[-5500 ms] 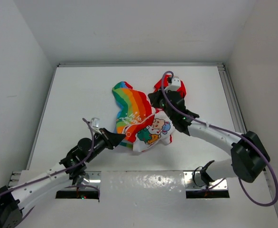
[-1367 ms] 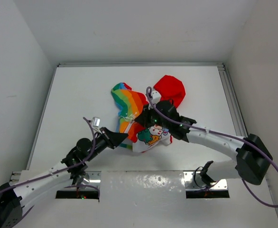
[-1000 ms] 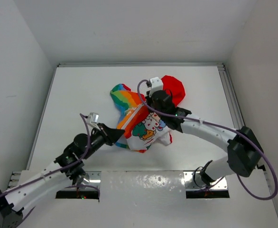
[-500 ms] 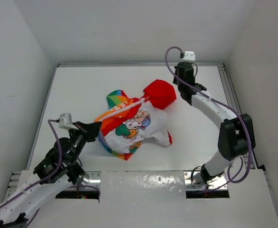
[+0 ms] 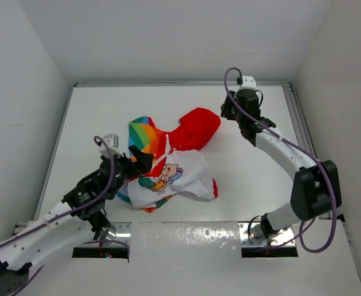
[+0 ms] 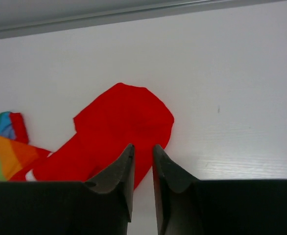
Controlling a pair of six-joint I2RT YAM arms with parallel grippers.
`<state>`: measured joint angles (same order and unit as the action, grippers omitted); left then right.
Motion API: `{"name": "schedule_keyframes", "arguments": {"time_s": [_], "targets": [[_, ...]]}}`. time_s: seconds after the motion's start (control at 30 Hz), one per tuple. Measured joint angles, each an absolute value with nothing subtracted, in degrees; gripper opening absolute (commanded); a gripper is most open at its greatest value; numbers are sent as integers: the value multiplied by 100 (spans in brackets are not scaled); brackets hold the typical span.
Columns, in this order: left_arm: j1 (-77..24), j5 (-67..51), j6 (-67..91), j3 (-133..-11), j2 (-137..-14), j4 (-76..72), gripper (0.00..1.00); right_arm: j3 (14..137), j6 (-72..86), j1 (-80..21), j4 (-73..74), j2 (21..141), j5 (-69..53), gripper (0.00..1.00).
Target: Zip up the jacket
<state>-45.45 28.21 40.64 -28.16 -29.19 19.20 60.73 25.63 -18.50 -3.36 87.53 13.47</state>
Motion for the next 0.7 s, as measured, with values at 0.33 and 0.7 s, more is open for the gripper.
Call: {"name": "schedule_keyframes", "arguments": {"time_s": [0.33,0.7], "targets": [[-4545,3527,3636,-4158,-2484,1900,100,6082,2838,-1850,493,7446,847,99],[-4545,3846,3400,-5284,-2764,2421,100,5094,3173,-1850,670,5308,683,99]]}}
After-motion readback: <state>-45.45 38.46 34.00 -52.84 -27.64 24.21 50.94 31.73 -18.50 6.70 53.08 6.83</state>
